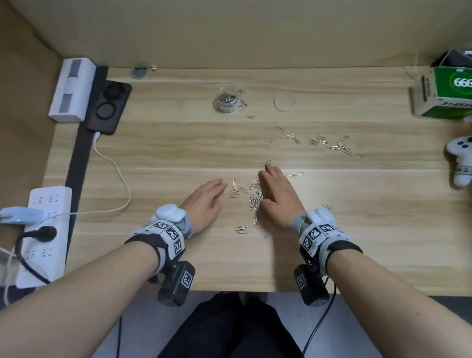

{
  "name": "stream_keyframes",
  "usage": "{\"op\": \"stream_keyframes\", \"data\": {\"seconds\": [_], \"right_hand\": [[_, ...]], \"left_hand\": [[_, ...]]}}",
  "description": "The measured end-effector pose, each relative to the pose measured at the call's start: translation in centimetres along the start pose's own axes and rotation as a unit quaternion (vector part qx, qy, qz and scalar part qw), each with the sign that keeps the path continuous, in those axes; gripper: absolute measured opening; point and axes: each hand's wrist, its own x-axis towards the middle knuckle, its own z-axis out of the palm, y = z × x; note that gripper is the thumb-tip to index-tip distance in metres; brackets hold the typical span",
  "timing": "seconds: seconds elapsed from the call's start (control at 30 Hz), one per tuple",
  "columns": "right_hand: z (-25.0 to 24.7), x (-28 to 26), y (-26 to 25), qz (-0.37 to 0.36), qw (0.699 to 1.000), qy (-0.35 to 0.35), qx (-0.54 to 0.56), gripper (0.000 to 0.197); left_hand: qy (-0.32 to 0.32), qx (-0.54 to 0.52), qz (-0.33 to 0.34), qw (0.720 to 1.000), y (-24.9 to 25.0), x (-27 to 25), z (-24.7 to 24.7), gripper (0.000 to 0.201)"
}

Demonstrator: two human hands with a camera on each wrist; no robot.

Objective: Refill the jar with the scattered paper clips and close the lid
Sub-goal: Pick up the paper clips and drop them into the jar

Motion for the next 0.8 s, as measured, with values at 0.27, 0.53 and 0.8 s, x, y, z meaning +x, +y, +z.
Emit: {"op": "stream_keyframes", "data": {"seconds": [0.27, 0.53, 0.8], "right_hand": [[0.6, -3.4, -1.1, -0.043, 0.995, -0.055, 0.073, 0.073], [-3.5, -9.3, 3.1, 0.138, 0.981, 0.014, 0.136, 0.017], [-2.6, -10.8, 1.9, 0.227, 0.919, -0.137, 0.292, 0.028]], "left_hand": [[-0.046, 0.058, -0.013, 0.997, -0.2, -2.1, 2.0, 0.078], [0.058, -0.041, 0.024, 0.997, 3.5, -3.1, 3.8, 0.027], [-0.076, -0.059, -0.047, 0.994, 5.3, -3.9, 5.0, 0.018]]}}
